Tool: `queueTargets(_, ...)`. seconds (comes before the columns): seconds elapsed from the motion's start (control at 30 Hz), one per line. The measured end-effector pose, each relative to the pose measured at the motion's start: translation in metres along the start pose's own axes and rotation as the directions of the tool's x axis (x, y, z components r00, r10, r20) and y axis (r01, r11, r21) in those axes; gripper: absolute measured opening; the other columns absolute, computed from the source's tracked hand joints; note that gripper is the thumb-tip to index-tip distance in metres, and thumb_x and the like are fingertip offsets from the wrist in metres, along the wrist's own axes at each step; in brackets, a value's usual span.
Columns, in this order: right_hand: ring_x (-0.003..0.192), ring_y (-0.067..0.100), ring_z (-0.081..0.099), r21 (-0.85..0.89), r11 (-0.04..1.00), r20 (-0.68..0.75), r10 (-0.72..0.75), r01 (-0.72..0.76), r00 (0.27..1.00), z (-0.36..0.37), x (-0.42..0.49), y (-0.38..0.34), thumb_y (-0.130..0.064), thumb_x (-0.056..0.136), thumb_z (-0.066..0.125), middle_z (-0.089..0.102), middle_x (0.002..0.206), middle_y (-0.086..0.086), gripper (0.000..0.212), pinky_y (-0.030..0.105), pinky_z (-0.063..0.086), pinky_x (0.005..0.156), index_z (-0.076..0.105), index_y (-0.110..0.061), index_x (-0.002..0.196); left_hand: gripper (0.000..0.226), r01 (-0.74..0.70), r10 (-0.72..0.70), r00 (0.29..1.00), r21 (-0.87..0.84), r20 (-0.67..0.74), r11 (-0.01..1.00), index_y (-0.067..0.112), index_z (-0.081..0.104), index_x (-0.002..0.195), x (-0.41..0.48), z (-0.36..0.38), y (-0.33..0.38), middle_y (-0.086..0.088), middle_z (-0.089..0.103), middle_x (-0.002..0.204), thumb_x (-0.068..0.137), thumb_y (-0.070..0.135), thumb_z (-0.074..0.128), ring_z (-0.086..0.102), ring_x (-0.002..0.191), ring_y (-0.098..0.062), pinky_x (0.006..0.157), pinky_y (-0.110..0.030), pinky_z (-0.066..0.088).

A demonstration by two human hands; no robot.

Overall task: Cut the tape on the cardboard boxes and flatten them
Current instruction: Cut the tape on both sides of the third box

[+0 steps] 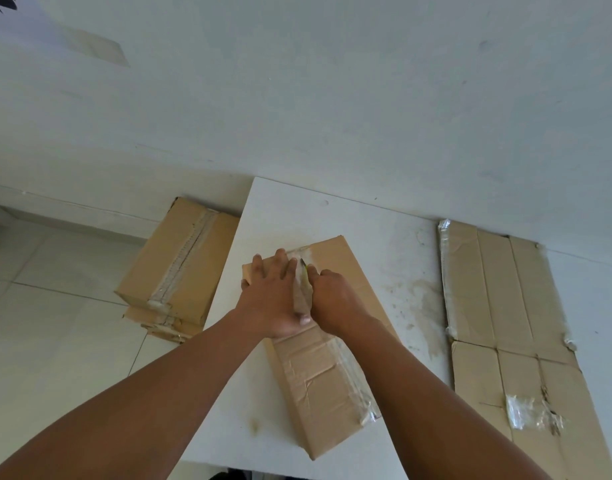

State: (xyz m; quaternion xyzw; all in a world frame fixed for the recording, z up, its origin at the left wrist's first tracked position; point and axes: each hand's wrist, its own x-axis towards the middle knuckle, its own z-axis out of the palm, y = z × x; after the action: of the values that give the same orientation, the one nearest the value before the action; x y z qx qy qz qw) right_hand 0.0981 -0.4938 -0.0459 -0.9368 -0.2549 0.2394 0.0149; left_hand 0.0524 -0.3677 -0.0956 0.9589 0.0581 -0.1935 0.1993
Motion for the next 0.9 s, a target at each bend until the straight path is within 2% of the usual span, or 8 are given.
queueTargets(0.1, 0.103, 0.023, 0.058, -0.07, 0.997, 0.014, -0.042, 0.043, 0.999, -0.002, -0.003, 0.002, -0.012, 0.093, 0.063, 0.056, 0.119, 0.011, 0.07, 0.027, 0.048, 0.074, 0.026, -0.005, 0.152, 0.113, 0.0, 0.0, 1.0, 0.008, -0.019, 1.0, 0.023, 0.007, 0.155, 0.001, 0.003, -0.001, 0.002, -0.005, 0.159, 0.071, 0.069, 0.068, -0.005, 0.146, -0.047, 0.108, -0.065, 0.038)
queueTargets(0.27, 0.105, 0.023, 0.057, -0.187, 0.975, 0.034, -0.113, 0.118, 0.993, -0.006, -0.001, -0.001, -0.01, 0.095, 0.06, 0.053, 0.126, 0.012, 0.064, 0.029, 0.053, 0.081, 0.028, 0.0, 0.149, 0.115, 0.017, -0.017, 1.0, 0.038, -0.003, 0.999, 0.024, 0.008, 0.155, 0.004, 0.004, -0.001, 0.002, -0.004, 0.158, 0.069, 0.071, 0.068, -0.004, 0.145, -0.048, 0.107, -0.064, 0.039)
queueTargets(0.4, 0.09, 0.023, 0.056, -0.131, 0.989, 0.04, -0.068, 0.073, 0.997, 0.001, -0.016, 0.008, -0.008, 0.094, 0.057, 0.057, 0.109, 0.013, 0.054, 0.029, 0.041, 0.064, 0.037, -0.004, 0.143, 0.113, 0.026, -0.027, 0.999, 0.058, 0.025, 0.998, 0.022, 0.006, 0.156, 0.003, 0.001, 0.0, 0.001, -0.007, 0.159, 0.073, 0.066, 0.069, -0.006, 0.146, -0.048, 0.108, -0.063, 0.038)
queueTargets(0.6, 0.08, 0.02, 0.048, -0.108, 0.993, 0.082, -0.048, 0.057, 0.995, 0.007, -0.031, 0.01, -0.006, 0.094, 0.052, 0.057, 0.107, 0.014, 0.048, 0.029, 0.04, 0.063, 0.04, -0.005, 0.14, 0.109, 0.045, -0.046, 0.999, 0.063, 0.017, 0.997, 0.02, 0.007, 0.156, 0.001, 0.001, 0.003, 0.002, -0.007, 0.158, 0.076, 0.063, 0.069, -0.008, 0.146, -0.047, 0.111, -0.064, 0.034)
queueTargets(0.7, 0.088, 0.021, 0.055, -0.105, 0.993, 0.133, -0.047, 0.061, 0.99, 0.001, -0.039, 0.015, -0.008, 0.094, 0.052, 0.06, 0.109, 0.014, 0.037, 0.03, 0.047, 0.066, 0.05, -0.004, 0.131, 0.108, 0.054, -0.055, 0.998, 0.054, 0.013, 0.997, 0.019, 0.009, 0.155, 0.001, 0.0, 0.003, 0.003, -0.004, 0.157, 0.076, 0.061, 0.071, -0.005, 0.146, -0.047, 0.109, -0.064, 0.036)
queueTargets(0.8, 0.101, 0.026, 0.06, -0.122, 0.988, 0.174, -0.07, 0.092, 0.982, 0.01, -0.065, 0.025, -0.006, 0.095, 0.047, 0.06, 0.114, 0.015, 0.037, 0.033, 0.054, 0.079, 0.049, -0.003, 0.132, 0.109, 0.059, -0.059, 0.998, -0.001, 0.021, 0.998, 0.021, 0.007, 0.156, -0.001, 0.001, 0.004, 0.006, -0.008, 0.159, 0.077, 0.058, 0.071, -0.013, 0.147, -0.046, 0.112, -0.066, 0.031)
queueTargets(0.9, 0.097, 0.025, 0.061, -0.113, 0.992, 0.151, -0.042, 0.06, 0.988, 0.027, -0.087, 0.031, -0.005, 0.094, 0.048, 0.057, 0.113, 0.013, 0.046, 0.03, 0.05, 0.073, 0.042, -0.007, 0.139, 0.111, 0.081, -0.08, 0.996, -0.011, 0.037, 0.997, 0.023, 0.0, 0.159, -0.004, -0.001, 0.006, 0.009, -0.018, 0.161, 0.08, 0.057, 0.071, -0.02, 0.148, -0.044, 0.116, -0.067, 0.023)
